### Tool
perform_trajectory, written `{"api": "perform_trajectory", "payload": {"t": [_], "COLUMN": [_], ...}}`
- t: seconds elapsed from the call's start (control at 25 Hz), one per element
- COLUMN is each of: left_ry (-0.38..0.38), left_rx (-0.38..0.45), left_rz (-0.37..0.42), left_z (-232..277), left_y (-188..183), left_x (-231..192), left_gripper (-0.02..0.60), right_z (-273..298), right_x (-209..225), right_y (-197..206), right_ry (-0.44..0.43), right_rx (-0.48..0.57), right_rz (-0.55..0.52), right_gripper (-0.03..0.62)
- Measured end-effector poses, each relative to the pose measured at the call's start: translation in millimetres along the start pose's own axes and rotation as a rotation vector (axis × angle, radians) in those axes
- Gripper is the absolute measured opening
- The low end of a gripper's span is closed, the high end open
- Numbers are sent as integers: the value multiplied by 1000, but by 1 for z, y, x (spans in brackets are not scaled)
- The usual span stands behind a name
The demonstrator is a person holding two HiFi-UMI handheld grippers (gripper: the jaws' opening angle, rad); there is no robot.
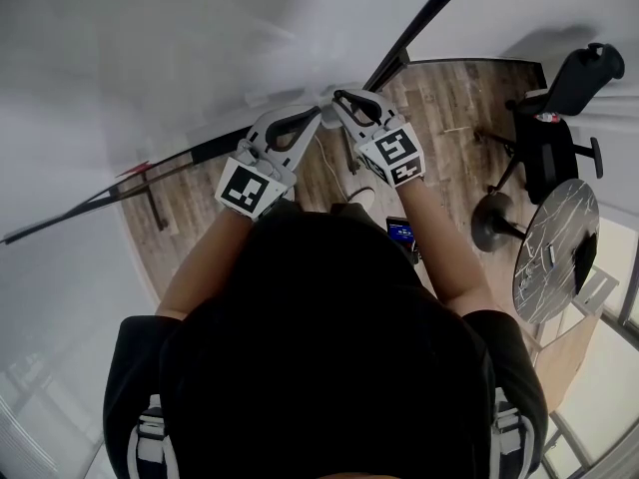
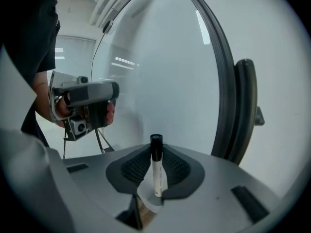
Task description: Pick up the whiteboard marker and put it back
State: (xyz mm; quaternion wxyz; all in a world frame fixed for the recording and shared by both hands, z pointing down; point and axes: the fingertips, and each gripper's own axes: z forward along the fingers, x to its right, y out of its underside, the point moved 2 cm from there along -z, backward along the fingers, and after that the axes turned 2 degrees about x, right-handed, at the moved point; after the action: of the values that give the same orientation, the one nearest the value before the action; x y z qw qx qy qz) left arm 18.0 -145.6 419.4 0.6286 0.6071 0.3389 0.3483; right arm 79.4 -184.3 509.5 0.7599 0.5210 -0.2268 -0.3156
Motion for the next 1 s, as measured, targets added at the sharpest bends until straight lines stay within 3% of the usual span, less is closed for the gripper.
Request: {"api": "perform_trajectory", "payload": {"t": [0.2,0.72,1.0], "left_ry": [-12,-50,-53], "left_rx": [8,-8,-11], "left_rz": [2,-11,-12], "left_z": [-7,-25,-26], "left_y": [-3,-1,0], "left_x": [-1,0,2], "left_gripper": [3,3,3], "right_z": [11,25,30], "right_x": [0,5,5], "right_y": [29,63,77], "right_ry": [-1,25,30], "right_rx": [-62,-90,-128], "right_rz": [26,231,253], "right_gripper": [71,71,71]}}
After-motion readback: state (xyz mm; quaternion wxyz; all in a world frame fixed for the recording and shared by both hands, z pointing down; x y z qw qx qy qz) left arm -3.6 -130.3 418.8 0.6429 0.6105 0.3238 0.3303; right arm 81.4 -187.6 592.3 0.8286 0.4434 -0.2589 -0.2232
